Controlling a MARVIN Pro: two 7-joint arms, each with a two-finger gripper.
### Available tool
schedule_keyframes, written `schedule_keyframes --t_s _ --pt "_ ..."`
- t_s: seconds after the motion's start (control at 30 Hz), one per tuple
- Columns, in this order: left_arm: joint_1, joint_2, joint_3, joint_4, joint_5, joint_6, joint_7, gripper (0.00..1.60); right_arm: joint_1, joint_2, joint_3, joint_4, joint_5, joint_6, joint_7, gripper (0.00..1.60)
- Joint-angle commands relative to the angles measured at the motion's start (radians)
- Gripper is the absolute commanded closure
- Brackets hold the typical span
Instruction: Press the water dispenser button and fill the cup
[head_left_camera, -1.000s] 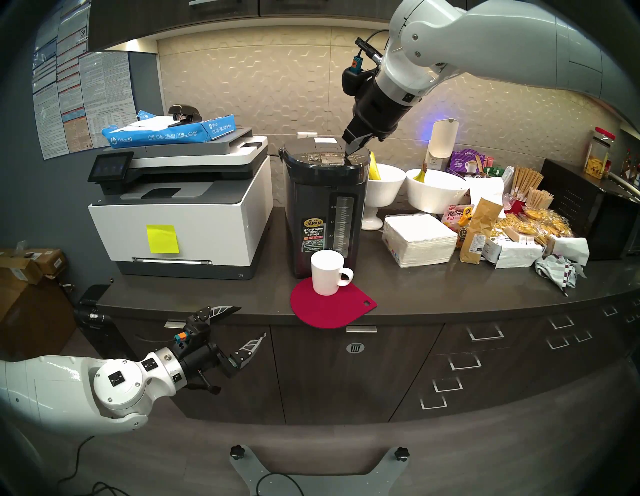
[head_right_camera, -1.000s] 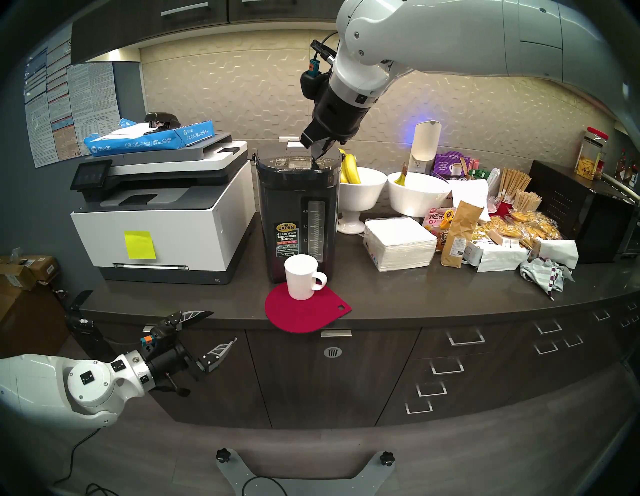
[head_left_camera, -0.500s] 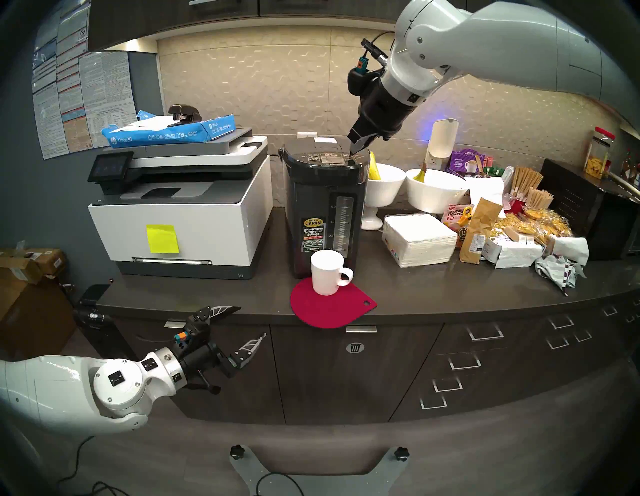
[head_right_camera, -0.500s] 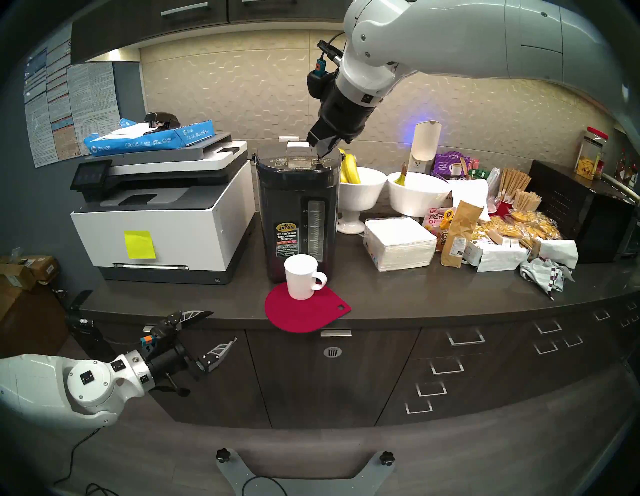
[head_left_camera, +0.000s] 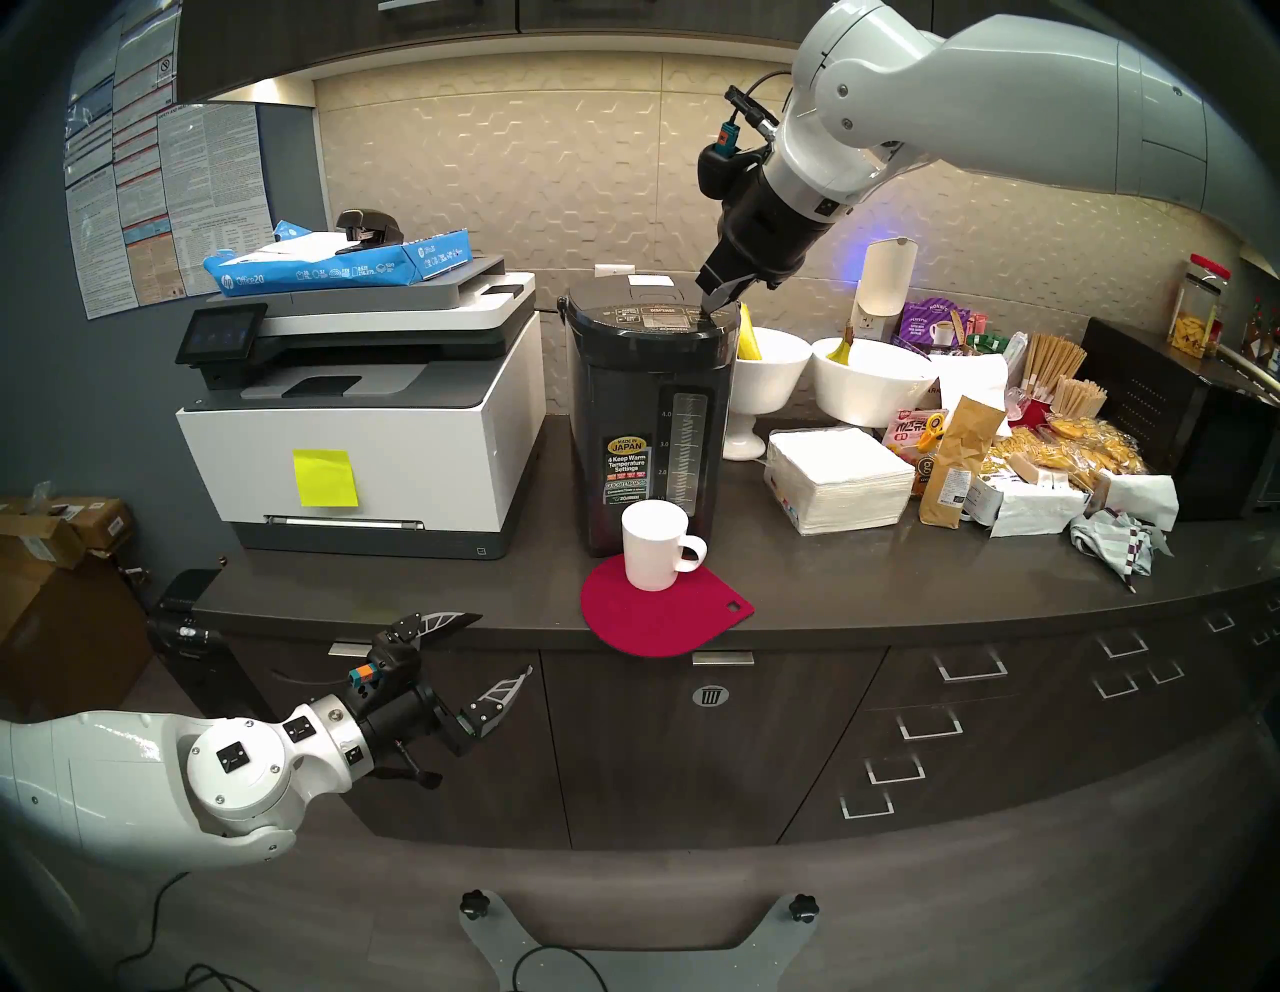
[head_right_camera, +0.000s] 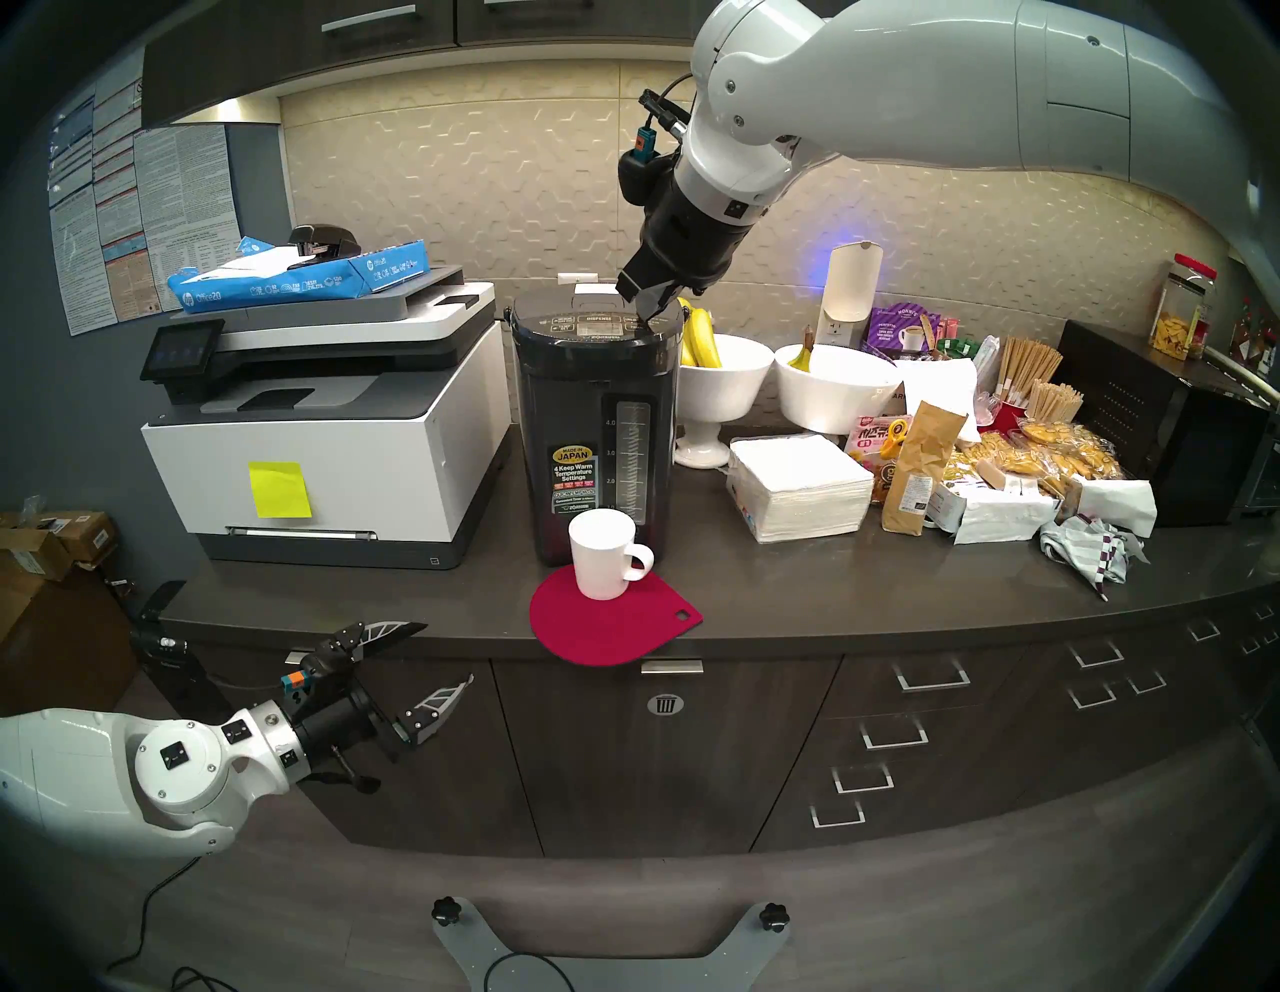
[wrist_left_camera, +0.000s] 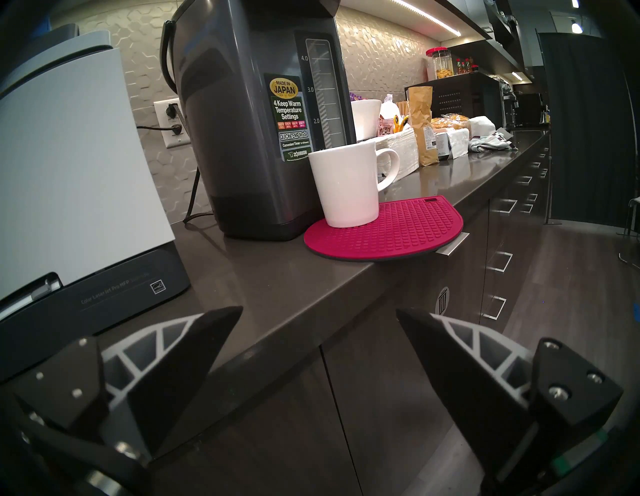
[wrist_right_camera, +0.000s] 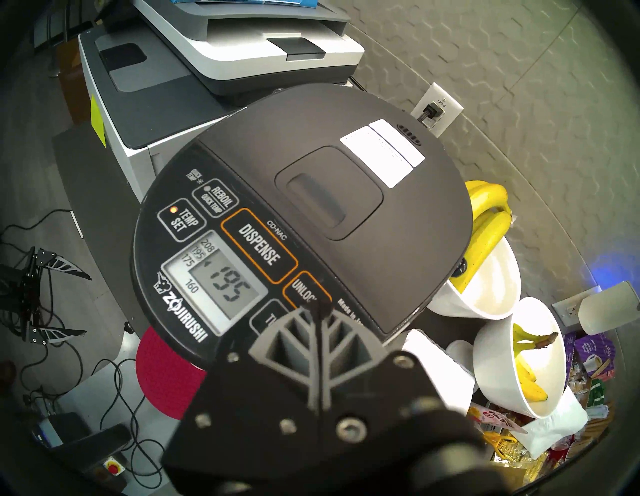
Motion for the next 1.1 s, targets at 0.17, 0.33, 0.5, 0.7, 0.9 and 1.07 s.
schedule_keyframes --t_s 0.17,0.33,0.5,0.7,0.9,1.07 --pt "-0.009 -0.002 -0.008 -0.003 0.003 -0.008 -0.001 0.0 -0.002 0.0 0.01 -0.022 0.023 0.0 -0.026 1.6" --pt "-0.009 -0.002 -0.008 -0.003 0.003 -0.008 -0.001 0.0 -0.011 0.0 0.009 -0.03 0.03 -0.002 -0.038 1.6" --pt "-0.01 -0.002 -0.007 -0.003 0.003 -0.008 -0.001 0.0 -0.014 -0.005 0.014 -0.029 0.033 -0.01 -0.055 1.6" --pt "-0.01 -0.002 -0.007 -0.003 0.002 -0.007 -0.001 0.0 -0.002 -0.024 0.034 0.022 0.028 -0.009 -0.052 1.6" --pt "-0.011 -0.002 -0.006 -0.003 0.002 -0.007 -0.001 0.0 0.011 -0.032 0.042 0.027 0.032 0.0 -0.046 1.6" --pt "-0.011 -0.002 -0.006 -0.003 0.002 -0.007 -0.001 0.0 0.017 -0.032 0.042 0.026 0.033 0.003 -0.044 1.6"
